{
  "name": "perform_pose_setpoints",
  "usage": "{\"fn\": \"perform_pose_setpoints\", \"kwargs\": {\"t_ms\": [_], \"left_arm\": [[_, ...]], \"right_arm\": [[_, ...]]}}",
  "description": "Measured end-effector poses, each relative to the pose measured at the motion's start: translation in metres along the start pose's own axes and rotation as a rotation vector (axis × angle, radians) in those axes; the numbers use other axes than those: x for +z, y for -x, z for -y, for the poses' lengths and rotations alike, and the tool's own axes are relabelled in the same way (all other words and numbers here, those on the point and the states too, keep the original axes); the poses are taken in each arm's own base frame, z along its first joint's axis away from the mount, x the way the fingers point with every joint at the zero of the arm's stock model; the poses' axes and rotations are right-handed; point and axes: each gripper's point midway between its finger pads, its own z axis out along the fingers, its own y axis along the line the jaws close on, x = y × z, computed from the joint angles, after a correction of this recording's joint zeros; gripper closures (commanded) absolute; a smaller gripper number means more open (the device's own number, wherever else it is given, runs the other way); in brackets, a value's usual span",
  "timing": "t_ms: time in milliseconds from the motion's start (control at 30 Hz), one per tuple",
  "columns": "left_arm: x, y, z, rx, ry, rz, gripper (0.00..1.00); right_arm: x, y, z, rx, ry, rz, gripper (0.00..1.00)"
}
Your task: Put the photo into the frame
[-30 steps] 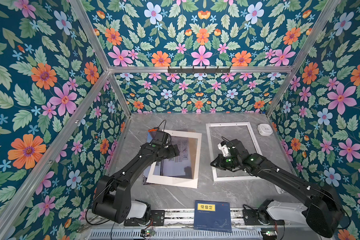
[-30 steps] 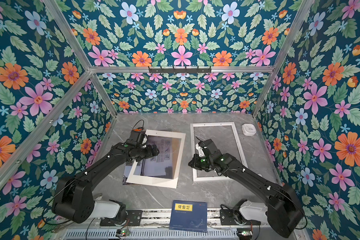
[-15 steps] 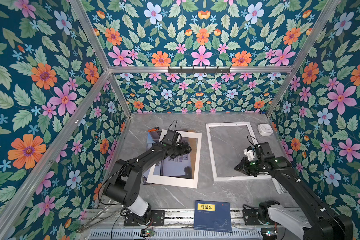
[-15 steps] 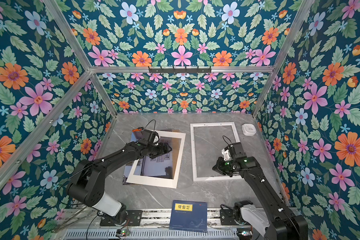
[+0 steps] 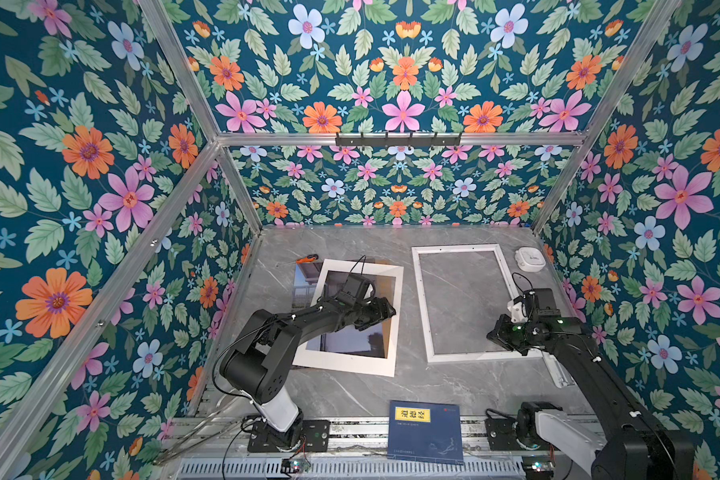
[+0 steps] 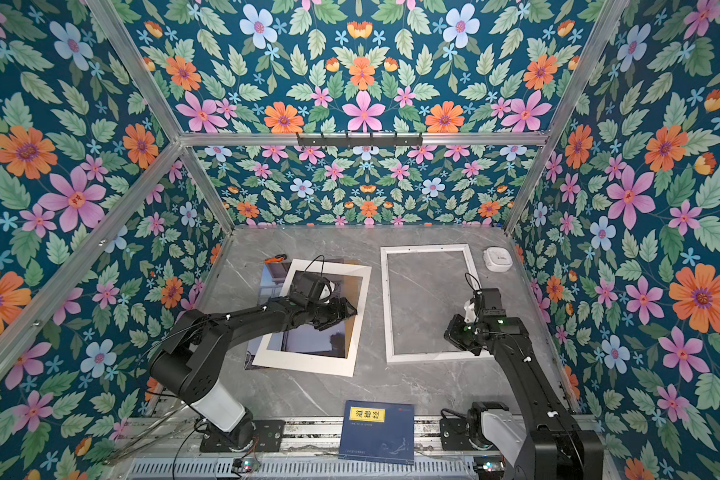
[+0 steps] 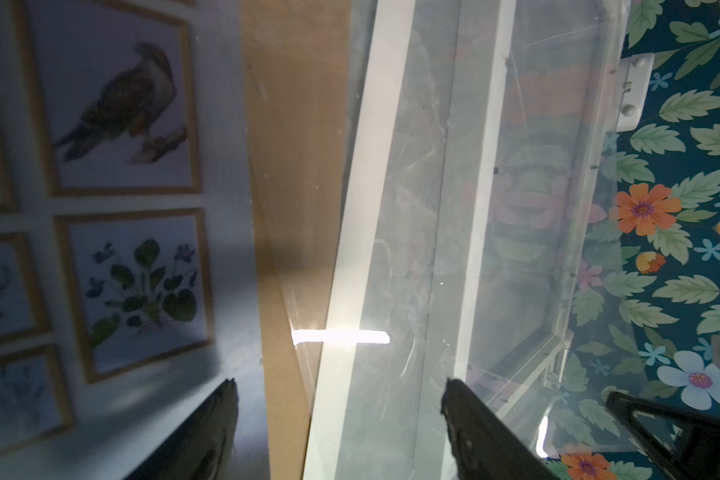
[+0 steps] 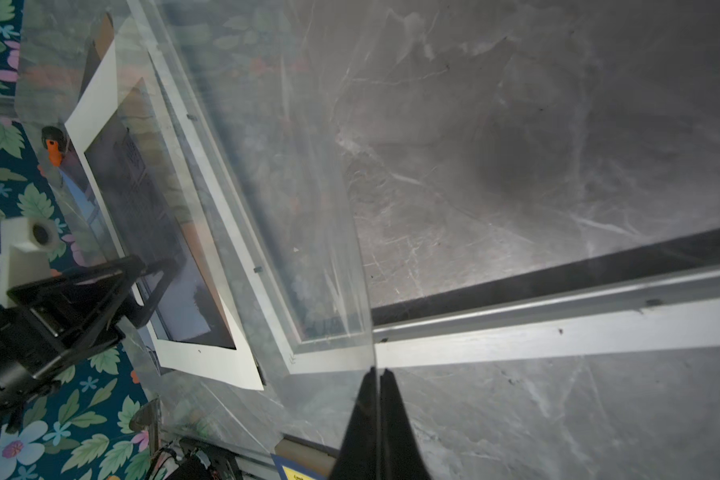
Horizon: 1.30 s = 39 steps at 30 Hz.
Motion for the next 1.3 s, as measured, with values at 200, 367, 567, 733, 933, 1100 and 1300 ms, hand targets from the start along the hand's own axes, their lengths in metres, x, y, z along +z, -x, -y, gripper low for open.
{"fn": "perform_pose_setpoints", "kwargs": {"t_ms": [200, 367, 567, 733, 933, 1100, 1300], "left_arm": [[0.005, -0.014, 0.009, -0.018, -0.038, -0.019, 0.23], [0.012, -0.027, 0.019, -0.034, -0.074, -0.043, 0.28], [0.015, -0.046, 0.025, -0.059, -0.1, -0.067, 0.29], [0.009, -0.059, 0.027, -0.084, -0.116, -0.075, 0.31], [0.011, -0.082, 0.023, -0.131, -0.139, -0.099, 0.36], [0.015, -0.087, 0.025, -0.158, -0.18, -0.081, 0.42], [0.028, -0.093, 0.032, -0.178, -0.221, -0.088, 0.56]], "right_arm": [[0.003, 0.011, 0.015, 0.061, -0.003, 0.052, 1.0], [-0.001, 0.017, 0.024, 0.093, -0.01, 0.108, 1.0], [-0.002, 0.018, 0.032, 0.132, -0.016, 0.131, 1.0], [0.001, 0.019, 0.033, 0.141, -0.02, 0.126, 1.0], [0.004, 0.018, 0.035, 0.159, -0.018, 0.127, 1.0], [0.006, 0.018, 0.037, 0.163, -0.018, 0.127, 1.0], [0.007, 0.016, 0.037, 0.166, -0.016, 0.122, 1.0]]}}
